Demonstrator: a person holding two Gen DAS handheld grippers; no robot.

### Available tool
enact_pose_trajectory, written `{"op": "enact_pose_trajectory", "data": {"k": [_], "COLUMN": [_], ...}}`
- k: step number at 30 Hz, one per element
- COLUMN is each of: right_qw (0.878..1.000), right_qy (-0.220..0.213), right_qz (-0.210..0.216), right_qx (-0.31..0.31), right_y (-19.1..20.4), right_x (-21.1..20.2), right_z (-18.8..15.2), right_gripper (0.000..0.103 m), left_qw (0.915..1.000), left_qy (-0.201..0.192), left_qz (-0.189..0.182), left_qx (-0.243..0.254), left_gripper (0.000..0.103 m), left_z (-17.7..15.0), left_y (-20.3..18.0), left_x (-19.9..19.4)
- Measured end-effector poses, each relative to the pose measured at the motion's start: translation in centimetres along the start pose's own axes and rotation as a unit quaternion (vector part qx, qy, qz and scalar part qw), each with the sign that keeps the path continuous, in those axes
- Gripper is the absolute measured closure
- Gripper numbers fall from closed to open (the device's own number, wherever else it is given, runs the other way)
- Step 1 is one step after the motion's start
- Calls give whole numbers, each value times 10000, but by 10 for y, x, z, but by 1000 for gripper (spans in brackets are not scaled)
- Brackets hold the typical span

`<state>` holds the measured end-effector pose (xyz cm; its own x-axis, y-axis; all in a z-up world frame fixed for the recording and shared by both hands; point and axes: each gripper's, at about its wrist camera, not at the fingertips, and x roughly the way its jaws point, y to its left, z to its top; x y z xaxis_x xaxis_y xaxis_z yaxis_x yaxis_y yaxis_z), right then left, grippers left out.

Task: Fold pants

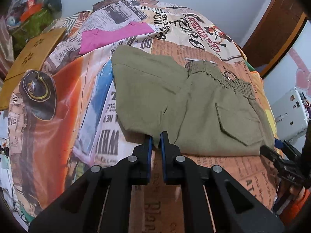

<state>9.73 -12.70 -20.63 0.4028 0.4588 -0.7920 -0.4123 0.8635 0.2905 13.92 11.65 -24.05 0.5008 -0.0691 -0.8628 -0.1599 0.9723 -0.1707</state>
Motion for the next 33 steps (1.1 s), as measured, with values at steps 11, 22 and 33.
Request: {"op": "enact_pose_trajectory", "data": {"k": [11, 22, 33], "right_qw": [9995, 9997, 9999], "right_qy": [-17, -173, 66], "right_qz": [-213, -177, -94], "right_qx": [-212, -28, 54], "right_y": [-8, -16, -18], "right_x": [1, -11, 10], "right_z": [-1, 15, 14], "right_gripper": [33, 34, 34], "left_qw": [9971, 9992, 9986], "left_qy": [63, -171, 15], "left_qz": [732, 325, 520], "left_qx": [-172, -127, 47], "left_gripper": [85, 85, 58], "left_z": [-18, 2, -3], "left_y": [25, 36, 36], "left_x": [5, -19, 18]}}
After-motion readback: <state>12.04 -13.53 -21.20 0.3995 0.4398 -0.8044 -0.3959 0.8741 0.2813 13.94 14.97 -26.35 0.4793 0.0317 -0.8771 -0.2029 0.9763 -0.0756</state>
